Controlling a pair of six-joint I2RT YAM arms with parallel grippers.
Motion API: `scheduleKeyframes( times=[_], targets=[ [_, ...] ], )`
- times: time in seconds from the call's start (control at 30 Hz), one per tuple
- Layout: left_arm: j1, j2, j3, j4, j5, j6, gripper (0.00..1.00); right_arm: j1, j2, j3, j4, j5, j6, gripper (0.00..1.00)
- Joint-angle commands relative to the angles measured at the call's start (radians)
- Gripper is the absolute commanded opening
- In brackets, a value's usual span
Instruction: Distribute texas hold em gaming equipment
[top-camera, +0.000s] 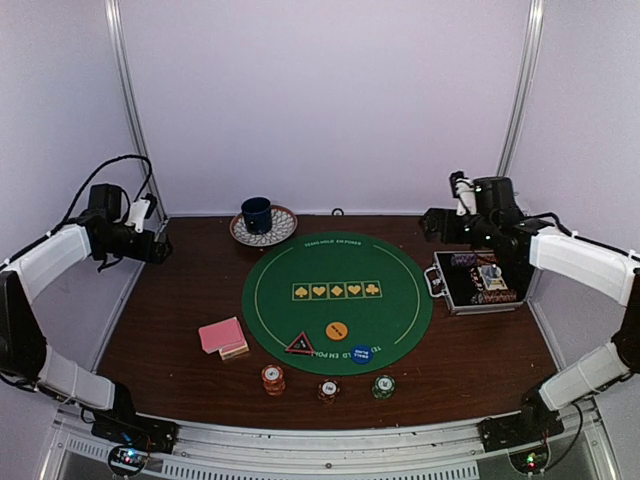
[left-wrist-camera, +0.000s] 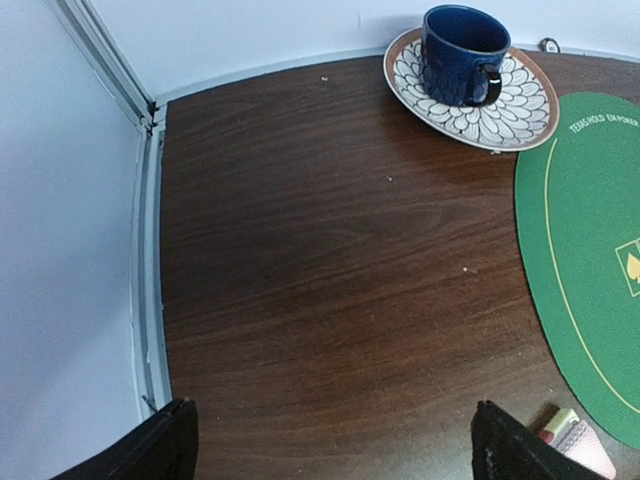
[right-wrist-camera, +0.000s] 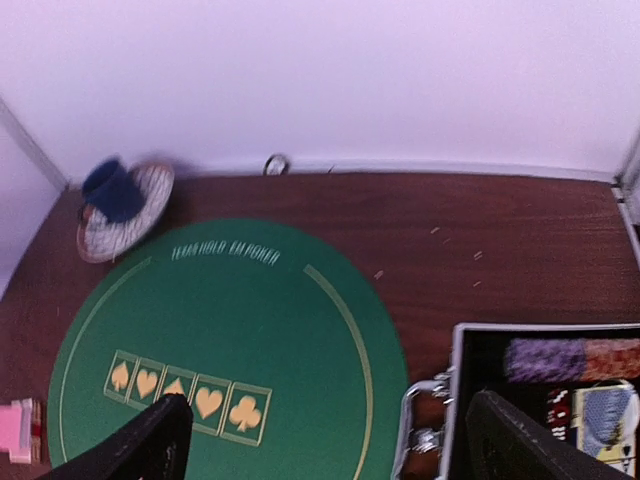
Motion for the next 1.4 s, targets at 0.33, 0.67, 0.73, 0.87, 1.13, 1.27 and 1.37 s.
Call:
scheduleKeyframes(
  times=[0.33, 0.67, 0.73, 0.87, 1.13, 1.27, 1.37],
  targets=[
    [0.016, -0.032, 0.074, -0.303, 0.066, 0.110, 0.98, 0.641, 0.346, 0.236, -0.375, -0.056, -0.117, 0.80],
    [0.016, -0.055, 0.097, -0.357, 0.110, 0.117, 0.98, 0.726, 0.585, 0.389, -0.369, -0.153, -0.154, 0.66],
    [0.015, -0.062, 0.099, -0.359, 0.115, 0.117, 0.98, 0.726, 0.613, 0.410, -0.371, -0.153, -0.162, 0.63],
    [0.016, -0.073, 0.106, -0.361, 0.125, 0.114, 0.98, 0.726, 0.661, 0.446, -0.375, -0.157, -0.172, 0.58],
    [0.015, -0.085, 0.121, -0.364, 0.143, 0.101, 0.98, 0.732, 0.722, 0.472, -0.382, -0.161, -0.185, 0.47],
    [0.016, -0.085, 0.134, -0.366, 0.153, 0.091, 0.97, 0.737, 0.739, 0.475, -0.383, -0.140, -0.192, 0.40],
    [0.016, -0.086, 0.140, -0.366, 0.160, 0.085, 0.98, 0.739, 0.755, 0.483, -0.384, -0.130, -0.193, 0.38]
  ],
)
